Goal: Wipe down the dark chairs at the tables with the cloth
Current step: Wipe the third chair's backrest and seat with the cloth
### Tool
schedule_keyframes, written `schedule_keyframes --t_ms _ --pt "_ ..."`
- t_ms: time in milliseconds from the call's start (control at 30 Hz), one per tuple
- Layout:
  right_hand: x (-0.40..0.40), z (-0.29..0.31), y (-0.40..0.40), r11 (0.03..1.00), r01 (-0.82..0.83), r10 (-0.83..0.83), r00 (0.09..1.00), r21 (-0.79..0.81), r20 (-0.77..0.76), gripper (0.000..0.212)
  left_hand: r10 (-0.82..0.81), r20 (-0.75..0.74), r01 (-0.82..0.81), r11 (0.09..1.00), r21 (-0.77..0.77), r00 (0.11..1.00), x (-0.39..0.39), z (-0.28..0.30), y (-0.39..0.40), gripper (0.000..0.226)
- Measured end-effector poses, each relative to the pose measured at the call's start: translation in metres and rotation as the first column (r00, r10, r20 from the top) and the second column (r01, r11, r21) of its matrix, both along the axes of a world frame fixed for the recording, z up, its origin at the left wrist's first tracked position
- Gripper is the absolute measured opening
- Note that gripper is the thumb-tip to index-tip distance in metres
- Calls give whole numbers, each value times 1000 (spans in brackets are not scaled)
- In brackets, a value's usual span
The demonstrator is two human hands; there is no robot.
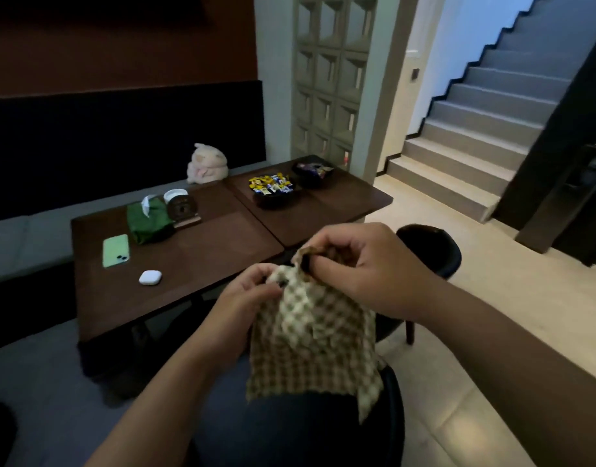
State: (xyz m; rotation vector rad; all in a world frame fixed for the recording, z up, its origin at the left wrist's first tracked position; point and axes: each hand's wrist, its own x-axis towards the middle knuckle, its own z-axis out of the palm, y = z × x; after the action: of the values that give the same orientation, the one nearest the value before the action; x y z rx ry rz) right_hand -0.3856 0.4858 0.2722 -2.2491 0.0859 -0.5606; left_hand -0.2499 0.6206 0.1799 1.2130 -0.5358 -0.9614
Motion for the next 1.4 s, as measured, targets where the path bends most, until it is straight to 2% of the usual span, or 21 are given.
schedule_keyframes --t_ms 100,167,233,333,400,433,533,600,700,767,867,933,1000,1100,1233,1300,1333,1367,1400 --pt "12 28 -23 984 -175 172 980 -17 -99 8 -15 -84 -3 979 -205 996 -8 1 -16 57" --pt "17 44 -41 963 -271 266 943 0 -199 11 10 -83 -33 961 -274 997 -13 8 -27 59" --pt "19 57 -59 933 -356 357 887 59 -293 11 43 9 -39 956 -292 999 -17 17 -38 50" --pt "17 72 -79 912 -385 410 853 140 -322 8 152 136 -113 959 -259 979 -19 33 -49 41" --pt "14 80 -85 926 -366 375 862 91 -343 9 200 216 -136 950 -280 956 -16 40 -50 44" --pt "12 83 -85 935 -355 334 877 3 -345 8 207 251 -125 944 -307 945 -13 43 -50 46" --pt "12 93 -75 911 -259 189 954 -319 -234 5 242 304 -112 914 -389 921 -9 53 -47 42" --pt "17 99 -63 883 -137 107 990 -450 -92 9 271 345 -83 877 -473 899 -13 63 -45 38" --pt "26 109 -46 861 80 -26 993 -503 115 11 337 340 -107 830 -547 878 -25 79 -43 47" --pt "29 115 -40 806 204 -123 976 -555 181 11 375 302 -155 813 -561 877 -28 86 -43 61" --pt "25 120 -33 700 328 -177 940 -634 291 16 379 341 -129 808 -575 860 -29 96 -41 52" --pt "21 123 -29 693 336 -151 933 -638 328 17 362 345 -116 816 -566 866 -27 101 -40 47" --pt "19 125 -29 710 310 -150 944 -632 294 17 358 350 -115 823 -557 866 -28 106 -40 25" --pt "21 126 -35 777 307 -176 944 -550 279 13 384 395 -118 824 -554 835 -31 109 -43 26" --pt "19 119 -45 900 292 -182 927 -324 328 13 383 254 -216 836 -504 888 -33 109 -49 21" --pt "15 107 -48 943 311 -249 897 -120 365 39 378 152 -268 837 -476 913 -29 108 -50 24" --pt "14 100 -49 948 318 -307 897 20 317 60 375 118 -281 836 -471 919 -28 108 -50 25" --pt "12 91 -49 941 278 -313 930 192 190 79 374 97 -288 833 -473 922 -26 107 -49 26" --pt "10 80 -51 901 185 -210 977 393 23 92 372 84 -290 828 -479 924 -24 106 -48 27"
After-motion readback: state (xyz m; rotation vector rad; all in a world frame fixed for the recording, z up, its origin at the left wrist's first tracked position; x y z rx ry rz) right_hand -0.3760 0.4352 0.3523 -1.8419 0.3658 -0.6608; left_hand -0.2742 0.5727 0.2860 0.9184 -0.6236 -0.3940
